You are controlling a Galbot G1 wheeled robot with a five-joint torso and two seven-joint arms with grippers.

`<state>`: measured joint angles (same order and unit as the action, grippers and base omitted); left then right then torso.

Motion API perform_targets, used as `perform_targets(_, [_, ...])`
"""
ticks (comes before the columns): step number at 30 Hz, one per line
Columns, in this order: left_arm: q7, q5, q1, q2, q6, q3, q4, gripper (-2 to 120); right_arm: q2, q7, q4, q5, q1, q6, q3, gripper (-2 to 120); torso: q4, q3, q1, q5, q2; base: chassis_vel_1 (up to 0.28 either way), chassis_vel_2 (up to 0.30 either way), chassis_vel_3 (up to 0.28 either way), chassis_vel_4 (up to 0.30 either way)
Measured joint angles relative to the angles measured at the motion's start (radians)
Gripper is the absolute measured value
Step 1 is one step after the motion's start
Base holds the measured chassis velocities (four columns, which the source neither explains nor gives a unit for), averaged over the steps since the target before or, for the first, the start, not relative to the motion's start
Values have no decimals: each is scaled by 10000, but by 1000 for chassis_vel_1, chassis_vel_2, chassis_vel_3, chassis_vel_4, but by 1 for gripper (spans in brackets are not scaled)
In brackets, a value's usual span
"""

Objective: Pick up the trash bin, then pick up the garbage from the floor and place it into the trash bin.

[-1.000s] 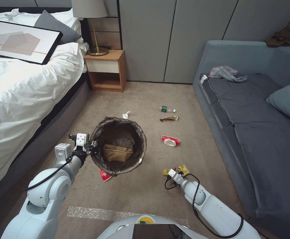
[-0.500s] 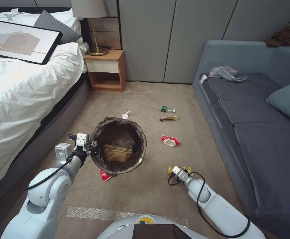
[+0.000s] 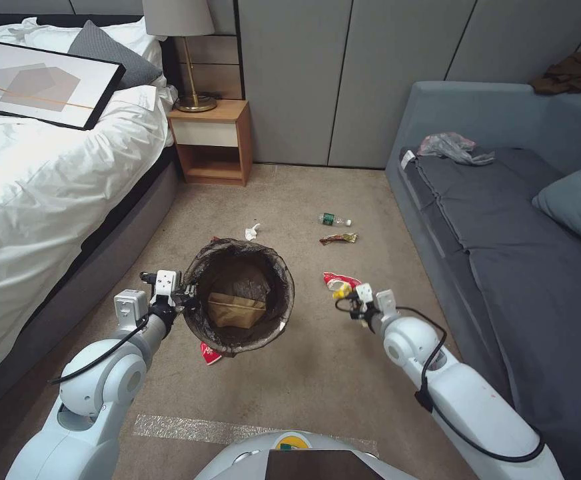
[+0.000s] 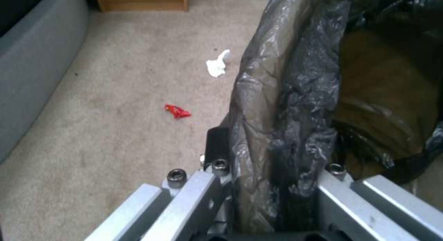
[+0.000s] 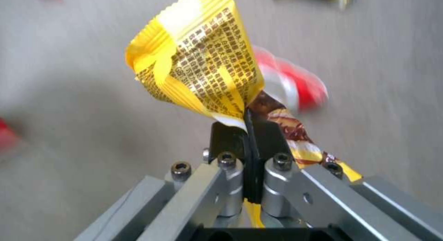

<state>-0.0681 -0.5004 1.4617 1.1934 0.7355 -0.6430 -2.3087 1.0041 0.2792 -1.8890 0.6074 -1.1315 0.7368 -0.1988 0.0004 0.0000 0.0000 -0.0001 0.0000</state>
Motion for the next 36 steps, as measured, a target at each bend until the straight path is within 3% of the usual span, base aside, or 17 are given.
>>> perform_targets(25, [24, 127, 61, 37, 0, 42, 119, 0, -383, 1330, -2911, 3921, 652, 62, -755, 0, -4, 0, 0, -1, 0, 0, 0, 0, 0])
perform_targets(28, [39, 175, 123, 134, 0, 138, 164, 0, -958, 1602, -4129, 6194, 1433, 45, -731, 0, -4, -1, 0, -3, 1, 0, 0, 0, 0])
perform_targets(34, [46, 277, 160, 213, 0, 227, 249, 0, -1722, 1194, -4871, 8137, 3333, 27, 91, 0, -5, 0, 0, 2, 0, 0, 0, 0, 0])
perform_targets(36, [63, 344, 180, 247, 0, 222, 335, 0, -2146, 1014, -4915, 9165, 5079, 12, 1072, 0, -1, 0, 0, 0, 0, 0, 0, 0, 0])
